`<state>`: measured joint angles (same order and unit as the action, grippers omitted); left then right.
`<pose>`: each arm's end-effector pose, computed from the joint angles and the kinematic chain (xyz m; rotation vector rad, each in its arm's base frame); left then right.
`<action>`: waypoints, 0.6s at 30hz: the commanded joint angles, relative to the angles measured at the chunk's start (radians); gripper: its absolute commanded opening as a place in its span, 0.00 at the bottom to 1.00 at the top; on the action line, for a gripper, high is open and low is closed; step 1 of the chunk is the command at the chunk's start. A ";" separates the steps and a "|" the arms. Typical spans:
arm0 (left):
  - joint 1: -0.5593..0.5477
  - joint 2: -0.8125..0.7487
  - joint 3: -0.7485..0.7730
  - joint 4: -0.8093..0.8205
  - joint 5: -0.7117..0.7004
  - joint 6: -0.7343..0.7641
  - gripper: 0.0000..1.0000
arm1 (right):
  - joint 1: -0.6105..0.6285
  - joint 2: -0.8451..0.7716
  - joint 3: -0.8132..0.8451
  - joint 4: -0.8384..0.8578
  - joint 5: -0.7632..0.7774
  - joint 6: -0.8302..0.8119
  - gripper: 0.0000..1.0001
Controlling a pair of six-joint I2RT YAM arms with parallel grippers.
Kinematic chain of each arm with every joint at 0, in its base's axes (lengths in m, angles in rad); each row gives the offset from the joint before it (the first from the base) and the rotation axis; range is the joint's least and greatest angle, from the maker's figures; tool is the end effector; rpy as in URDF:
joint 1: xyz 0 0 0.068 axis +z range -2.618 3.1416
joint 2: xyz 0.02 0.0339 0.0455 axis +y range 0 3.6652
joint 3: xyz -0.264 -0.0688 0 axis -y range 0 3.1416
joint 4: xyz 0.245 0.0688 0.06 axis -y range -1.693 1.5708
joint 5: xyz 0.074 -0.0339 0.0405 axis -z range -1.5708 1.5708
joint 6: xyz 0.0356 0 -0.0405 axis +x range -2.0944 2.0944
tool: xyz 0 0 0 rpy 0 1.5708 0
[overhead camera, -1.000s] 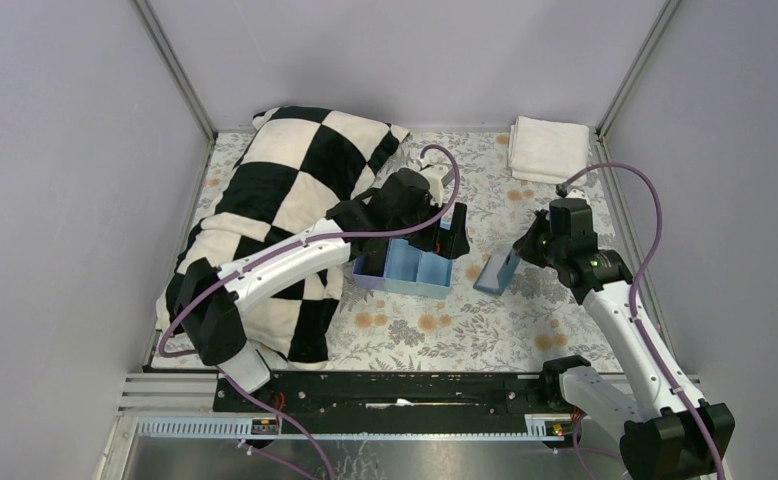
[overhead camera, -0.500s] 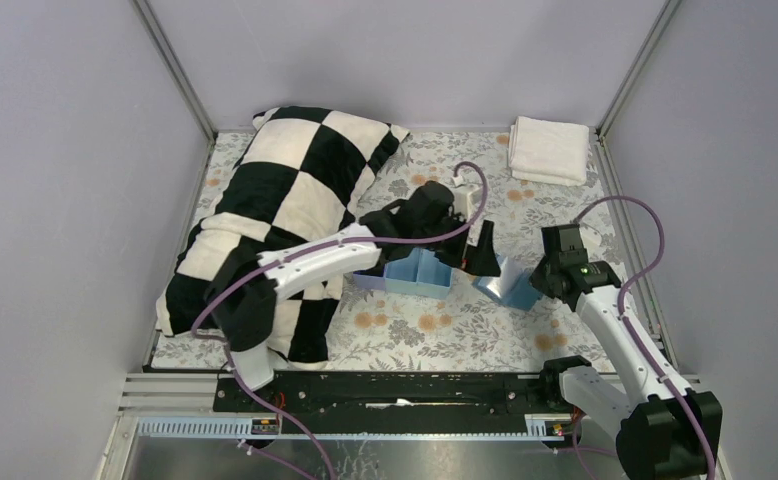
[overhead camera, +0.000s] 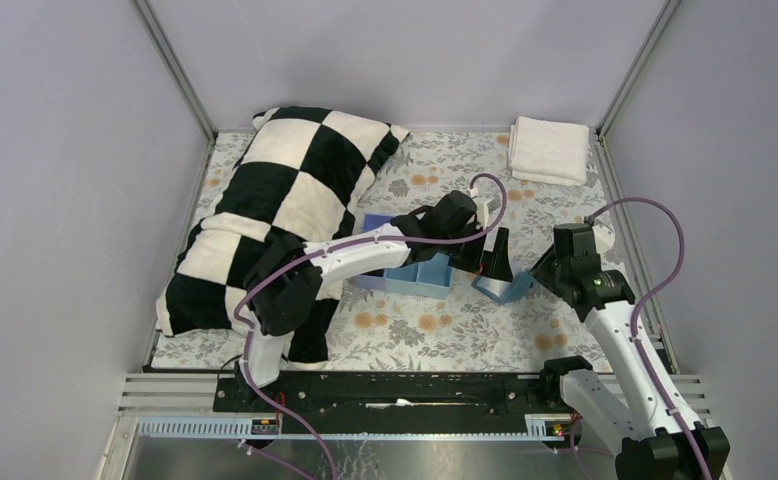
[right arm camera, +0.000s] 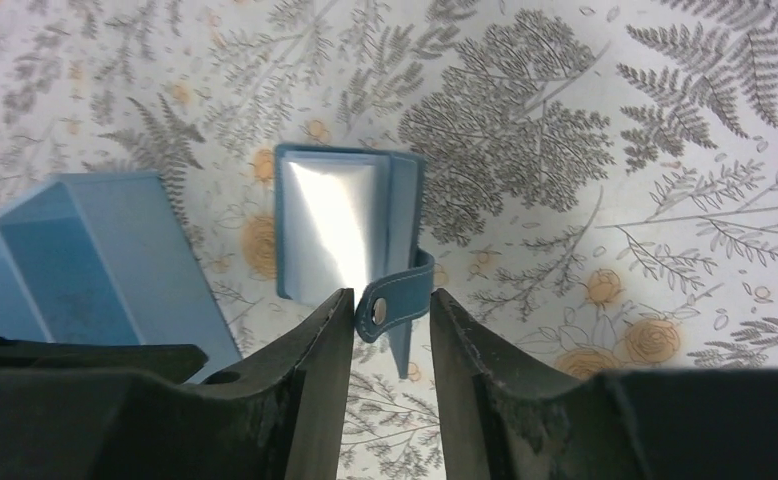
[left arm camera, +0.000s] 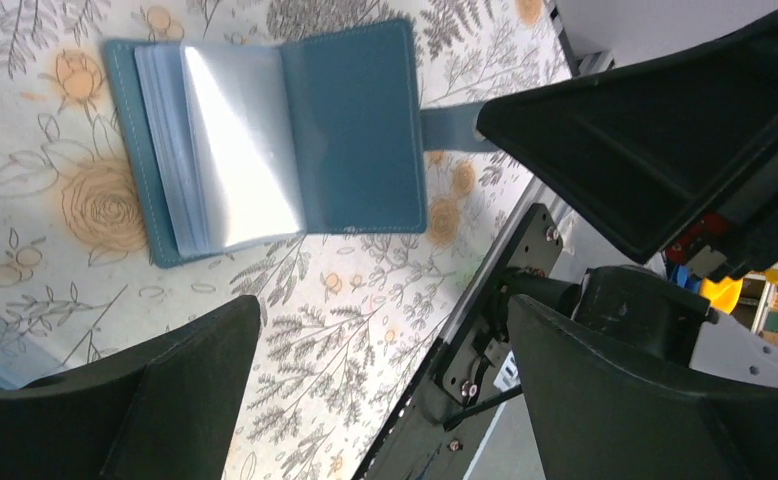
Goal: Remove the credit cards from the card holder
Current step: Open the card holder at the center of the board.
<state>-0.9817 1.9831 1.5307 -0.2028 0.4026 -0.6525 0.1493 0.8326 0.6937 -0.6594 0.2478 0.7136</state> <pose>0.2423 -0.3877 0.2372 0.6585 2.4283 -1.2490 0.1684 0.0165 0.2566 0.7650 2.2136 0.1332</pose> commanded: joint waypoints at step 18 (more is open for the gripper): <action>-0.007 0.188 0.161 0.198 0.126 -0.115 0.76 | -0.069 0.086 0.090 0.091 -0.061 0.015 0.35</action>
<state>-0.9817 2.1937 1.6936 -0.1452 0.4252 -0.7349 0.1322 0.9543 0.7357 -0.5339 0.1459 0.7414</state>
